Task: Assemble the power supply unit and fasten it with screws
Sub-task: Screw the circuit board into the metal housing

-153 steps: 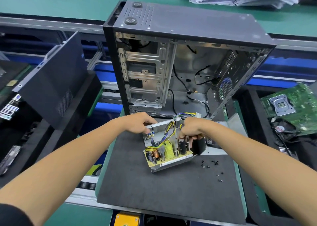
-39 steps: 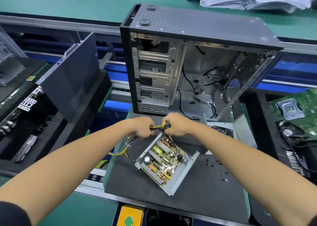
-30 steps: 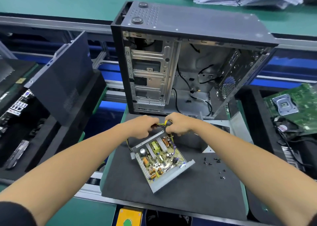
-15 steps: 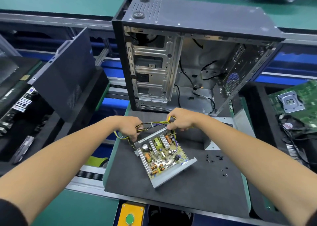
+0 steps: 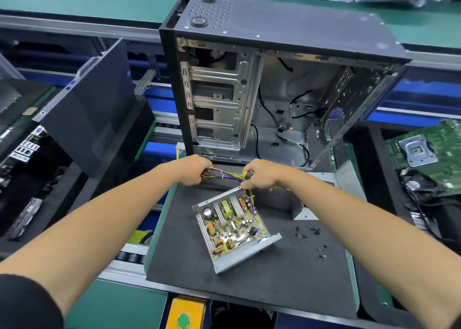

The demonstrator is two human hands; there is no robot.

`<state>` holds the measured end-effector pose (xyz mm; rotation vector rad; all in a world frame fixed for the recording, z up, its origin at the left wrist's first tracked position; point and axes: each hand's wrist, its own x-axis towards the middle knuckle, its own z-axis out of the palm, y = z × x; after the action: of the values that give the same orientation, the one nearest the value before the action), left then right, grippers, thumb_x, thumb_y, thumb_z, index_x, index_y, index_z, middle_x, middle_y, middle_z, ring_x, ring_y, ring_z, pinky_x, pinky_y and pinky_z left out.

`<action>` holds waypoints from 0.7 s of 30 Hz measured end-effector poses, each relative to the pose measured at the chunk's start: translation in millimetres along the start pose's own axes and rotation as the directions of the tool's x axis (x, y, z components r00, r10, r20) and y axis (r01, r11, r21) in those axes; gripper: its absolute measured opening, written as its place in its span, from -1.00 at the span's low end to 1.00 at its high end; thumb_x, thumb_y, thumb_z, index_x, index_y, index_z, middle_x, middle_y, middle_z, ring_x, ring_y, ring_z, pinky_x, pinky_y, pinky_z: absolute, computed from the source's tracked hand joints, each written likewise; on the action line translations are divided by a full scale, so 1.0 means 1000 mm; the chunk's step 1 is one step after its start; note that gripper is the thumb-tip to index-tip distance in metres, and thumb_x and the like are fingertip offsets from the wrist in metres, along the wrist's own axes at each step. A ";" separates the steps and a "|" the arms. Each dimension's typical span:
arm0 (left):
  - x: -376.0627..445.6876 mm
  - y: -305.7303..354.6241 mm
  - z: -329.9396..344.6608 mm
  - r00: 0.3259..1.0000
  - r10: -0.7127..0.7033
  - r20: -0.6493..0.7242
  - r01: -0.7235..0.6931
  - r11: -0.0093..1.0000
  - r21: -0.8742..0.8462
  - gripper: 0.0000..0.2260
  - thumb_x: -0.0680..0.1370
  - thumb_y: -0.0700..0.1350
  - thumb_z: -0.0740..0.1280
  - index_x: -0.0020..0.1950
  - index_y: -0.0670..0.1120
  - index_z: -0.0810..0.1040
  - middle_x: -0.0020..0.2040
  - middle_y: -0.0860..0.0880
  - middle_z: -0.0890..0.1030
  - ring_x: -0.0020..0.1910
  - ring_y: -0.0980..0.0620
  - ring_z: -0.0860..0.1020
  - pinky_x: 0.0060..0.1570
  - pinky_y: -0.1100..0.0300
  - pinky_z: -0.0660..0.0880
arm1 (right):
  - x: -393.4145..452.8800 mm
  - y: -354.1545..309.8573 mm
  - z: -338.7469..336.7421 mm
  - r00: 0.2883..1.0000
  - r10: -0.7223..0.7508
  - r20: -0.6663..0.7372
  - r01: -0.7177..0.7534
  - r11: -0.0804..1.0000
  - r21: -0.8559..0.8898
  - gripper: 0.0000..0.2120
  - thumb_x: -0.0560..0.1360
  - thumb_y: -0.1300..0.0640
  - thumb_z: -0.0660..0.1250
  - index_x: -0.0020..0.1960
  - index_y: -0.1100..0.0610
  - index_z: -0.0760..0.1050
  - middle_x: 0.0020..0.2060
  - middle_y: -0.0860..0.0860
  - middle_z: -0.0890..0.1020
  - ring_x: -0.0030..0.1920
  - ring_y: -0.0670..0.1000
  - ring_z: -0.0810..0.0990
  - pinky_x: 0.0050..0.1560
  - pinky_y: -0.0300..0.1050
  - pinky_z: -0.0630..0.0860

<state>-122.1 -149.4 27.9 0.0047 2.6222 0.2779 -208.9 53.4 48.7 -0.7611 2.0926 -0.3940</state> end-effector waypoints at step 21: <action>0.003 0.056 -0.004 0.959 0.270 0.083 -0.265 0.962 -0.065 -0.72 0.56 0.04 0.36 -0.33 0.02 0.47 -0.40 0.08 0.47 -0.41 0.12 0.38 -0.33 0.18 0.30 | -0.020 0.002 0.000 0.981 0.101 -0.164 -0.083 0.990 0.112 -0.68 0.48 0.25 0.35 -0.32 0.08 0.25 -0.50 0.02 0.38 -0.48 0.02 0.52 -0.54 -0.31 0.28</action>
<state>-128.8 -95.6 41.1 0.3484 2.5194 0.4306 -201.0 67.6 59.7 -0.5838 2.2366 -0.5283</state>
